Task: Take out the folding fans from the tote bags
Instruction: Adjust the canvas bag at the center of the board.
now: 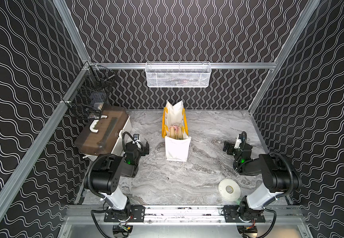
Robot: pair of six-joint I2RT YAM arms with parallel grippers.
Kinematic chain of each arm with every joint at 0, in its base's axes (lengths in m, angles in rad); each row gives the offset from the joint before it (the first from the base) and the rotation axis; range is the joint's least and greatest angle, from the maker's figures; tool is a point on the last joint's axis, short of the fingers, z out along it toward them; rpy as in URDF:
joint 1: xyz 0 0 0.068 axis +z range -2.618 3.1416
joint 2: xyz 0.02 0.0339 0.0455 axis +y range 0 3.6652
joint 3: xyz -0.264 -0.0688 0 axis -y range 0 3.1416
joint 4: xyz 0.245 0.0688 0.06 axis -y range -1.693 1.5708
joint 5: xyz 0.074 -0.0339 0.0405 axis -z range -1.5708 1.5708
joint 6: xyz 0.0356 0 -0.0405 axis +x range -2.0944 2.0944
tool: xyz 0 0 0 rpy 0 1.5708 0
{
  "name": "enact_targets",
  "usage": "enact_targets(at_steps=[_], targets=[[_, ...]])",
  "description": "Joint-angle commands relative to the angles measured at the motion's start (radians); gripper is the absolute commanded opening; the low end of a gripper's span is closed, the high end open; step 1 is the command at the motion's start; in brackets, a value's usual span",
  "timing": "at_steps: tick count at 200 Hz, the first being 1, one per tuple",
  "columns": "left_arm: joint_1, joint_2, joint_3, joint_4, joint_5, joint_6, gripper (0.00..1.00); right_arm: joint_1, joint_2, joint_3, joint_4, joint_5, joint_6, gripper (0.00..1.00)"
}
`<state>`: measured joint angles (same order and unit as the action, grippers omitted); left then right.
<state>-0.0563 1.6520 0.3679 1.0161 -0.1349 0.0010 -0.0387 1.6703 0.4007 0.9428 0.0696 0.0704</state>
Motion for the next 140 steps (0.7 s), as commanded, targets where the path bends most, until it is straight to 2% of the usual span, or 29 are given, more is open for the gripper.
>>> enact_targets(at_steps=[1, 43, 60, 82, 125, 140], targets=[[0.001, 0.001, 0.003, 0.008, -0.009, 0.001, 1.0, 0.002, 0.0, 0.004, 0.025, 0.001, 0.009, 1.0], [0.001, 0.0, 0.003, 0.008, -0.006, 0.004, 1.0, 0.002, -0.003, 0.002, 0.029, 0.012, 0.008, 1.0], [0.018, -0.005, 0.013, -0.016, 0.092, 0.015, 1.0, 0.002, -0.023, 0.019, -0.027, 0.043, 0.025, 1.0], [0.019, -0.024, 0.012, -0.031, 0.093, 0.008, 1.0, 0.002, -0.066, 0.025, -0.065, 0.065, 0.029, 1.0], [0.019, -0.116, 0.006, -0.087, 0.081, 0.009, 1.0, 0.008, -0.168, 0.125, -0.326, 0.18, 0.069, 1.0], [0.019, -0.161, 0.017, -0.142, 0.061, 0.003, 1.0, 0.008, -0.196, 0.196, -0.461, 0.236, 0.136, 1.0]])
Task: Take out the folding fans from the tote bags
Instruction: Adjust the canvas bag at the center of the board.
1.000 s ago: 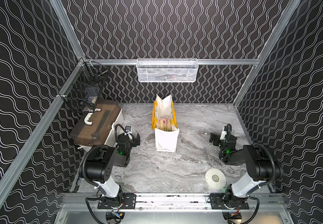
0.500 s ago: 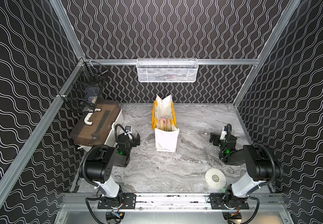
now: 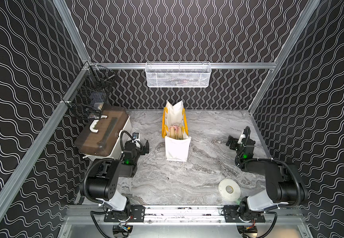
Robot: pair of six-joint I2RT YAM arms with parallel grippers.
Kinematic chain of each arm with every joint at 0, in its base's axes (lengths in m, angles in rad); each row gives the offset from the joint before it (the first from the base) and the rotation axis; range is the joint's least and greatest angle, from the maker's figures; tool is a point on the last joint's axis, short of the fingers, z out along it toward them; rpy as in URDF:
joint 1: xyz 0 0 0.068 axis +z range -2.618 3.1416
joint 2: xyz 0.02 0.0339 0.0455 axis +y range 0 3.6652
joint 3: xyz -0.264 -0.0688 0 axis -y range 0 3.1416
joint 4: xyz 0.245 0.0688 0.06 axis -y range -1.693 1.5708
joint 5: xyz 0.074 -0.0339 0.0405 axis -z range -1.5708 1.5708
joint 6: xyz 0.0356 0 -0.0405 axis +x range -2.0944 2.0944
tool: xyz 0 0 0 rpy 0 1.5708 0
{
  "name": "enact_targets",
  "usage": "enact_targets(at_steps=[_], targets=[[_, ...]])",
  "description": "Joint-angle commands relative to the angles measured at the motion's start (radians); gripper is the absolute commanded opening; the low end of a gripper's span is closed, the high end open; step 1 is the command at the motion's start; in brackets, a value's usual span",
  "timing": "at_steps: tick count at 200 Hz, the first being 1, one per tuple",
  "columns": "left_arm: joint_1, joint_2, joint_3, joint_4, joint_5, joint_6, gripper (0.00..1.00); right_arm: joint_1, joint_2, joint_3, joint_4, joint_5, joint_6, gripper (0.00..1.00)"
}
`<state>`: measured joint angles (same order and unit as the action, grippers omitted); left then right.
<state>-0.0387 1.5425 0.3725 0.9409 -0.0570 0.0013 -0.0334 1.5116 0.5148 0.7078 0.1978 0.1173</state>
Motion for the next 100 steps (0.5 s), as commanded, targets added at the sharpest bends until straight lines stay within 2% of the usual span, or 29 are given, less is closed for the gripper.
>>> enact_targets(at_steps=[1, 23, 36, 63, 83, 100], targets=[[0.002, -0.055, 0.013, -0.071, -0.018, 0.001, 1.0, 0.003, -0.039, 0.087, -0.236, 0.109, 0.094, 1.0], [0.0, -0.14, 0.05, -0.185, -0.029, -0.004, 1.0, 0.006, -0.072, 0.198, -0.452, 0.1, 0.15, 1.0], [0.0, -0.201, 0.076, -0.24, -0.042, -0.079, 1.0, 0.009, -0.084, 0.233, -0.518, 0.092, 0.193, 1.0], [-0.003, -0.277, 0.208, -0.441, 0.061, -0.198, 1.0, 0.023, -0.126, 0.292, -0.641, 0.052, 0.236, 1.0], [-0.012, -0.268, 0.319, -0.579, 0.094, -0.359, 1.0, 0.026, -0.146, 0.368, -0.767, 0.016, 0.27, 1.0], [-0.036, -0.226, 0.406, -0.642, 0.165, -0.508, 1.0, 0.04, -0.149, 0.426, -0.857, -0.036, 0.277, 1.0]])
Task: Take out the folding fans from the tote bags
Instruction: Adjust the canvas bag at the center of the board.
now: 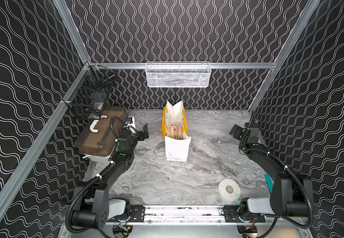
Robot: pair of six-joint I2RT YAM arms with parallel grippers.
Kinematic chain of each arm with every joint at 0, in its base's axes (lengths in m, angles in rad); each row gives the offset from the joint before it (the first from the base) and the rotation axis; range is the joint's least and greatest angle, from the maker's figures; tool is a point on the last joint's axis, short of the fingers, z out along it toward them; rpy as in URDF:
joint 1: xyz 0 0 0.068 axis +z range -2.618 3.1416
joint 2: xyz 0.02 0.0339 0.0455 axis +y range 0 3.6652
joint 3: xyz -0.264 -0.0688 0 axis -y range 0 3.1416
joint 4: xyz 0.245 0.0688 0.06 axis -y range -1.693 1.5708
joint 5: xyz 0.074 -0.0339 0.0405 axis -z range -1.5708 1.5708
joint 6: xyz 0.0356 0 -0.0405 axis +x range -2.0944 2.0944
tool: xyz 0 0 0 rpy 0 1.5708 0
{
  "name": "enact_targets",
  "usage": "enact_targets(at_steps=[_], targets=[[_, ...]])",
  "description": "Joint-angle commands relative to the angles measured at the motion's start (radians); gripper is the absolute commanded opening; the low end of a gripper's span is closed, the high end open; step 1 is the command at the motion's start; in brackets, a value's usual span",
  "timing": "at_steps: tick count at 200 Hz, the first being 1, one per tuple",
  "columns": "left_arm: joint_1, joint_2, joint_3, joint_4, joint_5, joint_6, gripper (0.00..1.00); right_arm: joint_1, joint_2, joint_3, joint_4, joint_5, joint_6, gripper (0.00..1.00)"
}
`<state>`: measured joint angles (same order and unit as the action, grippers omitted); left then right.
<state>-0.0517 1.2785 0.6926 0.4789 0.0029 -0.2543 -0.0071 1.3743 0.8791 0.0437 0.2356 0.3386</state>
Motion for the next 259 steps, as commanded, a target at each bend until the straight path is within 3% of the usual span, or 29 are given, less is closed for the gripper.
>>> enact_targets(at_steps=[1, 17, 44, 85, 118, 217, 227, 243, 259], targets=[[-0.025, 0.041, 0.093, -0.184, 0.11, -0.26, 1.0, 0.016, -0.013, 0.064, -0.197, -0.074, 0.056, 1.0], [-0.084, 0.101, 0.213, -0.275, 0.17, -0.303, 1.0, 0.052, -0.018, 0.104, -0.256, -0.069, 0.052, 1.0], [-0.207, 0.211, 0.425, -0.509, 0.14, -0.221, 1.0, 0.112, -0.017, 0.178, -0.347, -0.056, 0.065, 1.0], [-0.294, 0.316, 0.575, -0.597, 0.086, -0.213, 0.99, 0.229, -0.009, 0.246, -0.413, 0.014, 0.025, 1.0], [-0.323, 0.391, 0.689, -0.732, -0.009, -0.163, 0.71, 0.278, 0.007, 0.288, -0.446, 0.055, 0.005, 1.0], [-0.326, 0.529, 0.877, -0.924, -0.164, -0.063, 0.26, 0.324, 0.007, 0.344, -0.489, 0.034, -0.036, 1.0], [-0.326, 0.52, 0.89, -0.928, -0.186, -0.049, 0.31, 0.325, 0.002, 0.338, -0.482, 0.023, -0.036, 1.0], [-0.326, 0.523, 0.924, -0.948, -0.215, -0.023, 0.65, 0.325, -0.003, 0.333, -0.47, 0.015, -0.036, 1.0], [-0.321, 0.551, 0.976, -0.991, -0.228, -0.002, 0.68, 0.325, -0.006, 0.337, -0.466, 0.016, -0.035, 1.0]])
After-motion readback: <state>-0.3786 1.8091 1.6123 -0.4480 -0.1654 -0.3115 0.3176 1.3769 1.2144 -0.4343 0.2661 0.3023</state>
